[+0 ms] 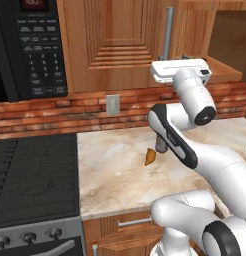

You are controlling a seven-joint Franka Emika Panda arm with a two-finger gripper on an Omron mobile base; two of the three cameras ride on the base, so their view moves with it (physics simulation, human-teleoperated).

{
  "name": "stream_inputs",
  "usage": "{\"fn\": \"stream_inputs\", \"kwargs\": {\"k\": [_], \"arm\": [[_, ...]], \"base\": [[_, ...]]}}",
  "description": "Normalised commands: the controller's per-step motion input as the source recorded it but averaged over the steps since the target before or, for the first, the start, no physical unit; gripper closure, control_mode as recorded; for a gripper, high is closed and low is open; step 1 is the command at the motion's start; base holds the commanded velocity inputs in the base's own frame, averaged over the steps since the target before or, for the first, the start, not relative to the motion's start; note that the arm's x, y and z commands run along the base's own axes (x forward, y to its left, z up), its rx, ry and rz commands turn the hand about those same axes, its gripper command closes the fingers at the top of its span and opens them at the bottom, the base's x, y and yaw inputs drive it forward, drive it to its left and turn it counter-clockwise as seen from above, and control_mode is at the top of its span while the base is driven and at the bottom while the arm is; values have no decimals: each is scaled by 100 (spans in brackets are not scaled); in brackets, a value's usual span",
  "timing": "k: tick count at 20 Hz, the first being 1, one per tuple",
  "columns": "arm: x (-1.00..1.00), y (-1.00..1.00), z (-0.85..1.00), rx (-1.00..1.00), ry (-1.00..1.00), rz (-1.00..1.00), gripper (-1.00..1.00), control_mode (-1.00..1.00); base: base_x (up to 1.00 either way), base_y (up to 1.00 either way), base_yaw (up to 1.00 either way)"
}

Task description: Pick the pan from the cabinet and place it on the stove. Then turn on the stove burner for the pan.

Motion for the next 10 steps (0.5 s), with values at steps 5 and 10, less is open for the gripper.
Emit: {"fn": "stream_inputs", "kwargs": {"k": [5,10], "arm": [[30,0,0,0,0,0,-100,-100],[31,0,0,0,0,0,-100,-100]], "base": [[0,0,0],[0,0,0]]}}
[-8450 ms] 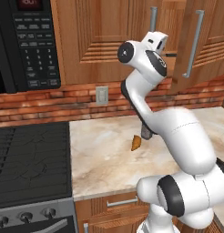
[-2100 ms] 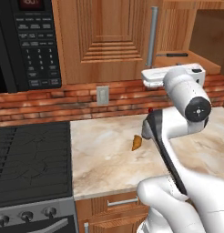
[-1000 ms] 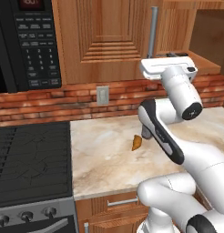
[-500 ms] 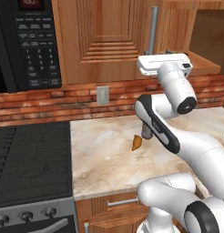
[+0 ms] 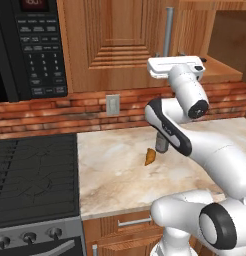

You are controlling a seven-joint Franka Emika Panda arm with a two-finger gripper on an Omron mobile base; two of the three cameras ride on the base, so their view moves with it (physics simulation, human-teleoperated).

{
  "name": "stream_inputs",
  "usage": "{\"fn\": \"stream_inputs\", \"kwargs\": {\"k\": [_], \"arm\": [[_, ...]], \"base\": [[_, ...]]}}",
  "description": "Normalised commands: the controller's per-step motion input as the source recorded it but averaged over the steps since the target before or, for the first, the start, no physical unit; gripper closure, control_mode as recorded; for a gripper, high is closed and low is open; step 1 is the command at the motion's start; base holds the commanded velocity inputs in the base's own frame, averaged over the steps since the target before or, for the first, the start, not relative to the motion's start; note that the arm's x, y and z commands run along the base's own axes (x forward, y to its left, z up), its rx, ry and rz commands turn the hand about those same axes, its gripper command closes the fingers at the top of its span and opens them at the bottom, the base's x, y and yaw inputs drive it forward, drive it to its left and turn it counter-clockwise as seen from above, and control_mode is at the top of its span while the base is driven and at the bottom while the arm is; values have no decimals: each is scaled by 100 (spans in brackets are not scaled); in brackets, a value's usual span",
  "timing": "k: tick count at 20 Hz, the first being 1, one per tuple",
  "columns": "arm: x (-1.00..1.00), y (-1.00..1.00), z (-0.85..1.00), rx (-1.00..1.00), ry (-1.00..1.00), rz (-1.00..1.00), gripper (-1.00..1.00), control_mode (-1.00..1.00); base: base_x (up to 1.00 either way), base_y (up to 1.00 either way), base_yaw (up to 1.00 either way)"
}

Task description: Pick the pan from the cabinet and place it on the stove. Then turn on the stove burner for the pan.

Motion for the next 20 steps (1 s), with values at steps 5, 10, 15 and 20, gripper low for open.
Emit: {"fn": "stream_inputs", "kwargs": {"k": [5,10,15,20], "arm": [[29,0,0,0,0,0,-100,-100],[26,0,0,0,0,0,-100,-100],[26,0,0,0,0,0,-100,-100],[27,0,0,0,0,0,-100,-100]], "base": [[0,0,0],[0,0,0],[0,0,0],[0,0,0]]}}
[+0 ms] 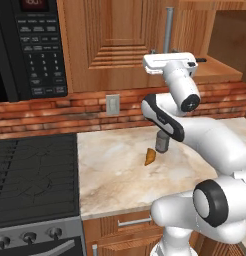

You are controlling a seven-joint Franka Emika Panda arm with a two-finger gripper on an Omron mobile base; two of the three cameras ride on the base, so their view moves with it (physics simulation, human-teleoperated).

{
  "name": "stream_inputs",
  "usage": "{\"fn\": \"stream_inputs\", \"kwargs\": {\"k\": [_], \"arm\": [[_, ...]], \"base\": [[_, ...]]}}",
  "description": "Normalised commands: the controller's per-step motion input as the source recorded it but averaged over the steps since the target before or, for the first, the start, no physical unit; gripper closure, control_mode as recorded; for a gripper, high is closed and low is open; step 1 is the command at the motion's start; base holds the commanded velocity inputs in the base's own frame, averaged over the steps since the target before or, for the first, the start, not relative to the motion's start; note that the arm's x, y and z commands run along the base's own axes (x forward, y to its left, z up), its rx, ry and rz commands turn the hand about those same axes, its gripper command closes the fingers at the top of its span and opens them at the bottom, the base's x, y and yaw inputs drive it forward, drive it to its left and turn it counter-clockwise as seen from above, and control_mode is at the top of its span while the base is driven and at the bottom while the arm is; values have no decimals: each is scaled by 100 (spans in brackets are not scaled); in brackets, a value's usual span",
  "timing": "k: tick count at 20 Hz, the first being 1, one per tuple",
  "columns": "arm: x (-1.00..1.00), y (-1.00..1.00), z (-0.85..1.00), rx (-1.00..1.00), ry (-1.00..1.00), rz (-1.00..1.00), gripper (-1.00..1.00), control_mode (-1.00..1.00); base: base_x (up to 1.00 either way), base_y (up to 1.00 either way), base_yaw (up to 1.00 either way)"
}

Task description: Pick the pan from the cabinet and place it on the stove. Then turn on the stove burner for the pan.

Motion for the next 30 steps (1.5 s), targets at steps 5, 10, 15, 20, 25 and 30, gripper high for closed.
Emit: {"fn": "stream_inputs", "kwargs": {"k": [5,10,15,20,25,30], "arm": [[29,3,0,0,0,0,100,-100],[19,0,0,0,0,0,100,-100],[10,0,0,0,0,0,100,-100],[-17,0,0,0,0,0,100,-100],[-61,3,0,0,-3,1,100,-100],[-79,16,1,0,-4,1,100,-100]], "base": [[0,0,0],[0,0,0],[0,0,0],[0,0,0],[0,0,0],[0,0,0]]}}
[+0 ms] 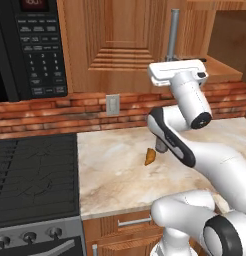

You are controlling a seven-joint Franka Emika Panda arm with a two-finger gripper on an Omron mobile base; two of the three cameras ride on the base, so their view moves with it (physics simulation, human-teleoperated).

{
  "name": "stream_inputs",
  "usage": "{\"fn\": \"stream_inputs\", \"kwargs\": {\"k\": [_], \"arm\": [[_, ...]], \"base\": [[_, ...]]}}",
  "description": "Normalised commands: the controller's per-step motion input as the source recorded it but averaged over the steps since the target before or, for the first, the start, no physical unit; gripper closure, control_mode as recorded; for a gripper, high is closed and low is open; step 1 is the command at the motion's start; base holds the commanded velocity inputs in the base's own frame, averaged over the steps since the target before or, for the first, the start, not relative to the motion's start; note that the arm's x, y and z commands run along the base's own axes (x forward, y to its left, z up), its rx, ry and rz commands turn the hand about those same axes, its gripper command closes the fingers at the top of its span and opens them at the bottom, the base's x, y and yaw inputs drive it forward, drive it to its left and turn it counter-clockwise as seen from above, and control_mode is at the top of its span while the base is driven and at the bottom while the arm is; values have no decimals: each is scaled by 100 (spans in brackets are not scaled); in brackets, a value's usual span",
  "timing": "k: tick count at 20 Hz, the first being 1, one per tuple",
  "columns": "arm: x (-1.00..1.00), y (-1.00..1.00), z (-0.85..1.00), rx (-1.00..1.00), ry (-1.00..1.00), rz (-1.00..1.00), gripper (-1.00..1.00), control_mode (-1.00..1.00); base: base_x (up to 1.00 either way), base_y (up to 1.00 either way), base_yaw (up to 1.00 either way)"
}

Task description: Pick the pan from the cabinet and place it on the stove. Then turn on the stove burner for the pan.

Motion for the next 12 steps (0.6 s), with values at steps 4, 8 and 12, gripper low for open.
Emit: {"fn": "stream_inputs", "kwargs": {"k": [4,8,12], "arm": [[-80,34,1,0,-2,3,100,-100],[-69,60,0,0,0,5,100,-100],[-64,63,0,0,0,4,100,-100]], "base": [[0,0,0],[0,0,0],[0,0,0]]}}
